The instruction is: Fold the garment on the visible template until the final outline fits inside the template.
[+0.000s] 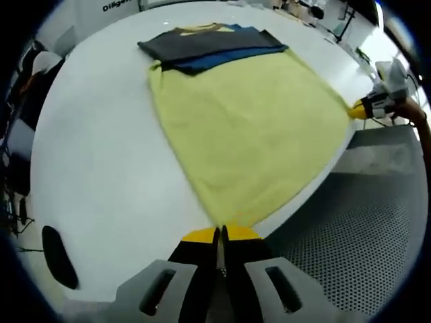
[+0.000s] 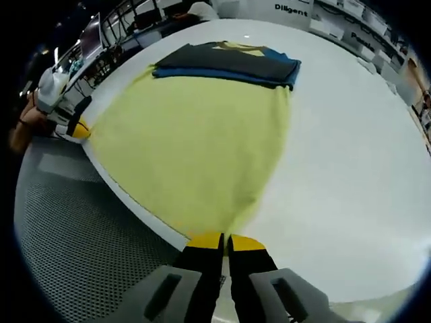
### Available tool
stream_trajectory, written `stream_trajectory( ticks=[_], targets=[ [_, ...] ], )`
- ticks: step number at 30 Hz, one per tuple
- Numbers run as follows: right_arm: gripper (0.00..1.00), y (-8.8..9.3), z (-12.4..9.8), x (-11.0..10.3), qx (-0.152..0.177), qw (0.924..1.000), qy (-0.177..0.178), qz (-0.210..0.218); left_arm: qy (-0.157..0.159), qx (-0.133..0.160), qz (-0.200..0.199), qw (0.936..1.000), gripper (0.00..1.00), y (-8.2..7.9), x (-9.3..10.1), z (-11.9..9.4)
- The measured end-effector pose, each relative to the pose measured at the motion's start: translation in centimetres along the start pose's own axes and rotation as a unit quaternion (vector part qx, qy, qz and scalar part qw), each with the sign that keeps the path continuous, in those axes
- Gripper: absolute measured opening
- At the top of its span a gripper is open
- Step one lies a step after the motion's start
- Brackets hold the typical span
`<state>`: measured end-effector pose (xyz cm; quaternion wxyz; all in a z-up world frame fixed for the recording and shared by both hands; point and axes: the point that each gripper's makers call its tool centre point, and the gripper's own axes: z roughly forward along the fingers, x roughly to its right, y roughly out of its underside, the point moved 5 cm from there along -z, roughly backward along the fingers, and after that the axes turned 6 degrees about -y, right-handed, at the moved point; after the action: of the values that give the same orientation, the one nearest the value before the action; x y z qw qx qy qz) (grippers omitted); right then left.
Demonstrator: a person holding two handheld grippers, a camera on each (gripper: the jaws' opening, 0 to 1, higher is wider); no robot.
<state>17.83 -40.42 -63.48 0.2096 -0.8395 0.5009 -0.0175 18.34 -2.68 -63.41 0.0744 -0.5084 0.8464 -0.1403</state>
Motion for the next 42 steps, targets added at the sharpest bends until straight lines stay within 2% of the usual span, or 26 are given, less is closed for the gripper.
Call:
stream_trajectory(
  ticks=[8, 14, 22, 26, 31, 36, 42],
  targets=[
    [0.0, 0.6, -0.3, -0.7, -0.02, 0.9997, -0.01, -0.003, -0.002, -0.016, 0.007, 0.9998, 0.01, 0.7, 0.3, -0.3],
    [0.0, 1.2, -0.4, -1.4, -0.049, 0.9983, -0.018, -0.025, -0.003, -0.029, 0.011, 0.9995, 0.01, 1.3, 0.5, -0.5],
    [0.0, 1.5, -0.5, -1.6, -0.055, 0.998, -0.022, -0.022, 0.0, -0.039, 0.015, 0.9991, 0.01, 1.7, 0.7, -0.6],
    [0.0, 1.3, -0.8, -1.7, -0.053, 0.9981, -0.023, -0.022, -0.01, -0.035, 0.015, 0.9992, 0.01, 1.6, 0.8, -0.8],
    [0.0, 0.7, -1.5, -1.7, -0.045, 0.9984, -0.021, -0.028, -0.02, -0.015, 0.003, 0.9997, 0.01, 0.8, 0.4, -1.5],
    [0.0, -0.5, -2.3, -1.2, -0.014, 0.9997, -0.016, -0.012, -0.031, 0.029, -0.017, 0.9989, 0.01, -0.7, -0.3, -2.5],
    [0.0, -2.4, -3.2, -0.8, 0.014, 0.9998, -0.006, -0.009, -0.059, 0.061, 0.003, 0.9963, 0.01, -2.3, -0.6, -3.3]
  ],
)
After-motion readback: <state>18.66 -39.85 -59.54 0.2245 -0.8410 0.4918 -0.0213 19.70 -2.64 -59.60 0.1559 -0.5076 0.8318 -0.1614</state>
